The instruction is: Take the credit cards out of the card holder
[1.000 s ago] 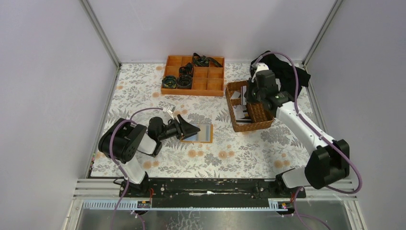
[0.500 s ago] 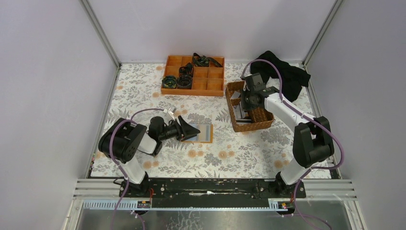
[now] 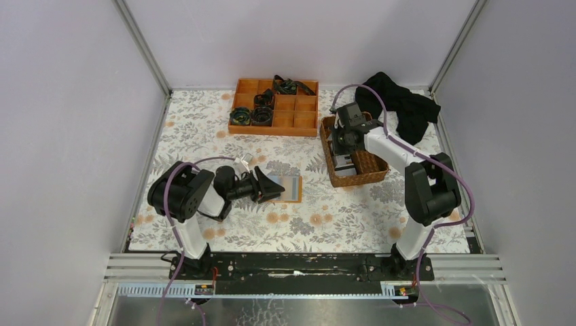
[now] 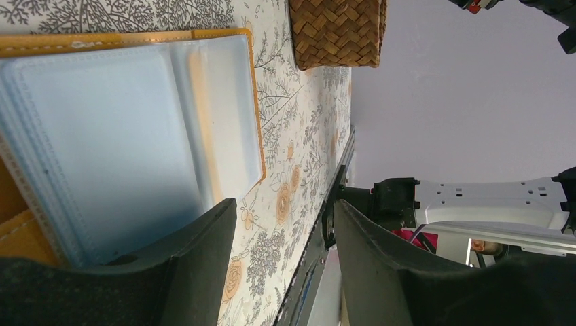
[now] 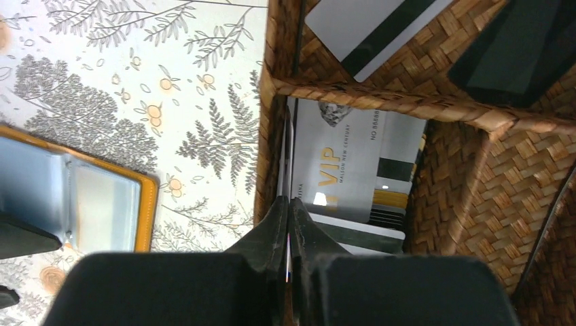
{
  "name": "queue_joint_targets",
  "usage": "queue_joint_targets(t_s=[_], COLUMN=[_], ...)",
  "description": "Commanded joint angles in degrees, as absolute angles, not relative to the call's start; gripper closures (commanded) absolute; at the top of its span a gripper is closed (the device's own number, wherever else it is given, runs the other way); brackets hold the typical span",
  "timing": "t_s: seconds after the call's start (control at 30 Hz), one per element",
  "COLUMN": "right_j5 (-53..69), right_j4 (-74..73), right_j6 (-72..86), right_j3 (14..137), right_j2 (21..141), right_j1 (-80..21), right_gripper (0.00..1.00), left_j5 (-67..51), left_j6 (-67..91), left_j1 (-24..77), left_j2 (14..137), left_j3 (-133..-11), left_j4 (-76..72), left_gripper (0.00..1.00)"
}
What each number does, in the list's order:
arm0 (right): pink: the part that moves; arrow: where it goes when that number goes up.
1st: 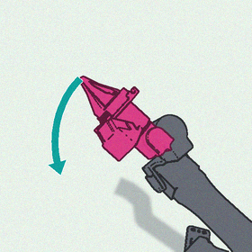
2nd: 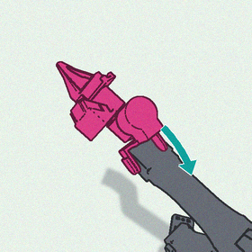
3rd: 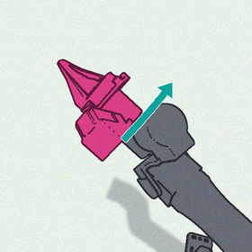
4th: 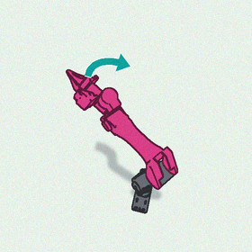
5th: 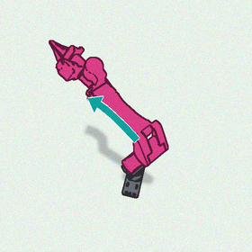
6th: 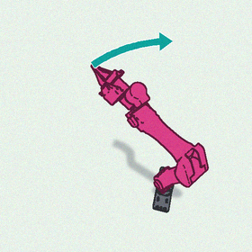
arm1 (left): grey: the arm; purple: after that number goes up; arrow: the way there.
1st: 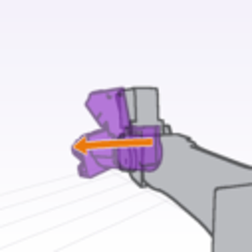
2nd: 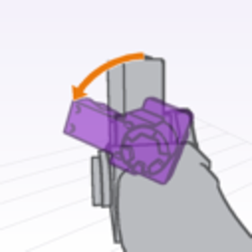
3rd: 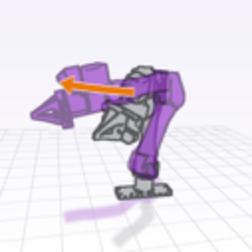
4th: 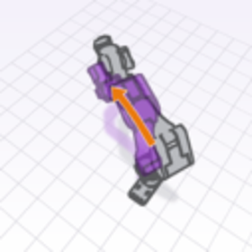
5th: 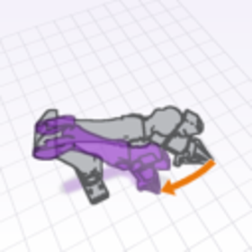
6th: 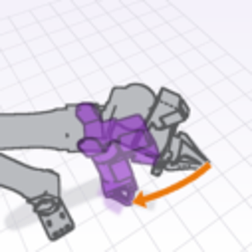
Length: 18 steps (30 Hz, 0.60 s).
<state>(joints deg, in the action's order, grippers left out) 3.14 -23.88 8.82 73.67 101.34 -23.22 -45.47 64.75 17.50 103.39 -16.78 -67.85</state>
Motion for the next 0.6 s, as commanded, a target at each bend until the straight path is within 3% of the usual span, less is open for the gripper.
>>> queue_joint_targets(t_s=[0.0, 0.1, 0.33, 0.57], right_j5=[5.5, 6.7, 9.7, 5.1], right_j4=[-23.4, -22.9, -20.1, -17.1], right_j6=[9.2, 9.5, 10.3, 10.7], right_j3=[76.1, 75.8, 72.5, 68.0], right_j2=[102.2, 101.5, 97.3, 88.2], right_j1=[-23.9, -23.9, -23.9, -23.9], right_gripper=[0.85, 0.64, 0.62, 0.64], left_j5=[-46.9, -47.2, -47.8, -46.6], left_j6=[65.2, 65.5, 67.1, 66.4], left_j1=[17.0, 17.1, 17.1, 17.1], left_j2=[104.2, 104.8, 106.4, 105.7], left_j3=[-17.3, -17.6, -17.4, -17.2], left_j4=[-72.7, -73.0, -75.8, -74.4], left_gripper=[0.38, 0.38, 0.39, 0.39])
